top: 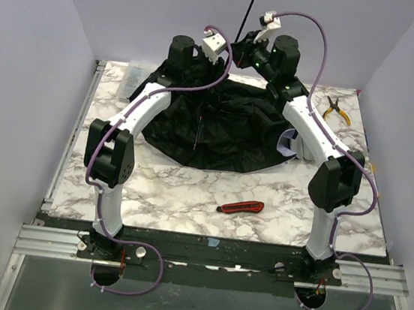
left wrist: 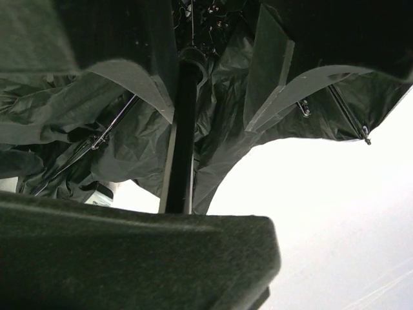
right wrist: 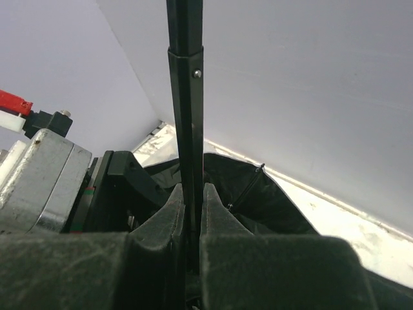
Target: Open the umbrella
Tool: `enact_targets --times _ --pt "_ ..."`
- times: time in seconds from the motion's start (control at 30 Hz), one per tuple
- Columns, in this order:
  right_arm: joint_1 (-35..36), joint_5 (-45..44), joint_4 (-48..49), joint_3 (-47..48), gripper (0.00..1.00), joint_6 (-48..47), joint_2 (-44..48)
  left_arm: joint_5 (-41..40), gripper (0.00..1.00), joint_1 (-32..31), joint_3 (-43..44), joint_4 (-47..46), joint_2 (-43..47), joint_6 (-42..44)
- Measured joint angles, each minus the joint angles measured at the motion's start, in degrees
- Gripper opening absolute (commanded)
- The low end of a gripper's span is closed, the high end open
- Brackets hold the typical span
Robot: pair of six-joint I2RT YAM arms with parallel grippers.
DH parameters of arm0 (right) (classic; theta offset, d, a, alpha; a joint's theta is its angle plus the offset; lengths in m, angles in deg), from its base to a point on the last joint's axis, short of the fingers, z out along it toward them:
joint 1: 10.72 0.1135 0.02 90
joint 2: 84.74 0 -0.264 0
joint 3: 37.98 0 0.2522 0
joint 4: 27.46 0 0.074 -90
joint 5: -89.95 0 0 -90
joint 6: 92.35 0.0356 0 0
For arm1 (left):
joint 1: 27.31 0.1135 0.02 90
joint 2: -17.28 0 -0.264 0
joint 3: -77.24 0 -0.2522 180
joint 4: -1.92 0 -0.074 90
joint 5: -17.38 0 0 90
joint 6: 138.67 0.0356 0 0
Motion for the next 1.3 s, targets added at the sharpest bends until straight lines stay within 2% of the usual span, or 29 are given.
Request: enact_targets --times 0.17,0.33,0.6,1.13,1.17,1.3 --pt "-0.6 1.1 -0.5 0.0 0.01 1.6 0.0 -0.7 0.52 -0.1 -0.5 0.5 0.1 -1.6" --pt "-0.6 2.5 -1.8 -1.1 0.01 3.0 0.0 -1.4 0.59 0.0 -4.7 -0.5 1.8 -3.2" --pt "-0.7 3.2 -2.6 -2.2 0.01 3.7 0.0 -2.2 0.52 0.0 -7.4 1.1 1.9 -4.4" --pt "-1.1 3.1 -5.4 1.6 0.01 3.9 -0.6 -2.1 0.50 -0.3 -5.5 1.7 1.0 -6.0" --pt "-1.1 3.1 -5.9 1.9 0.01 4.0 -0.6 -2.1 0.46 -0.4 -5.5 1.6 1.0 -6.1" --pt "-1.2 3.1 -6.3 1.9 0.01 4.1 -0.6 -1.3 0.11 -0.7 -5.4 1.8 0.9 -6.6"
